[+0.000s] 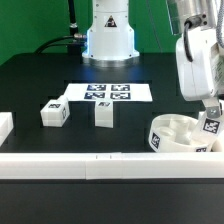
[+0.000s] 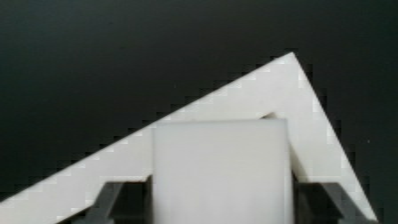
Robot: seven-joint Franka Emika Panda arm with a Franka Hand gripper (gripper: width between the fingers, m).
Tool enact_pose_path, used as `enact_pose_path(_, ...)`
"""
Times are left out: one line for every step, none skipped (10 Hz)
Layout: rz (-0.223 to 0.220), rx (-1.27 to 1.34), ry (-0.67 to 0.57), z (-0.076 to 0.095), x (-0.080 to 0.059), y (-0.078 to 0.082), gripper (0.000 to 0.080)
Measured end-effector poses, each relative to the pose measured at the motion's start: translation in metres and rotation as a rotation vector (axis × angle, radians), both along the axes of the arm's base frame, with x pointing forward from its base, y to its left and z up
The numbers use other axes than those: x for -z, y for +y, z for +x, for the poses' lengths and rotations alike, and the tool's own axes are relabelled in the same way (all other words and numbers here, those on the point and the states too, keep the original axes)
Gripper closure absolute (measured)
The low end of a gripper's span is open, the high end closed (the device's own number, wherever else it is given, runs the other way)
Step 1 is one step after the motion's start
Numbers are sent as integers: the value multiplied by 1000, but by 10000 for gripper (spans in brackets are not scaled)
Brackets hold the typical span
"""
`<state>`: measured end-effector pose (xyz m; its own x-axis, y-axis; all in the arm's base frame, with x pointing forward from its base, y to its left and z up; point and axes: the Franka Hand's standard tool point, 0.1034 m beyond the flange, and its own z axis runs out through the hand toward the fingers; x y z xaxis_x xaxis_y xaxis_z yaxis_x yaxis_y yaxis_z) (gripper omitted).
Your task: Assemble stool
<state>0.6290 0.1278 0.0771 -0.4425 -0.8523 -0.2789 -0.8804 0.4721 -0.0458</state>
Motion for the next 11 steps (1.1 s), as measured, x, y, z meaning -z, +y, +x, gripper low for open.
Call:
enact_pose_path(25,60,10,0,0,3,462)
enact_pose_path(41,90,13,0,0,3,462)
enact_pose_path(52,108,15,0,0,4,462)
enact_pose_path(50,66,2,0,-2,5,401)
enact_pose_path(43,18,-23,2,-11,3,227)
enact_pose_path(37,-13,-40,1,-20,0,174)
enact_pose_path(27,-56,-61,0,-29,-4,174)
enact_pose_path(14,-104,-87,-1,-42,-11,153)
enact_pose_path(14,-129,-101,0,-55,-15,153)
enact_pose_path(12,-131,-99,0,-52,-14,150)
enact_pose_path(12,-132,-96,-1,-51,-13,150)
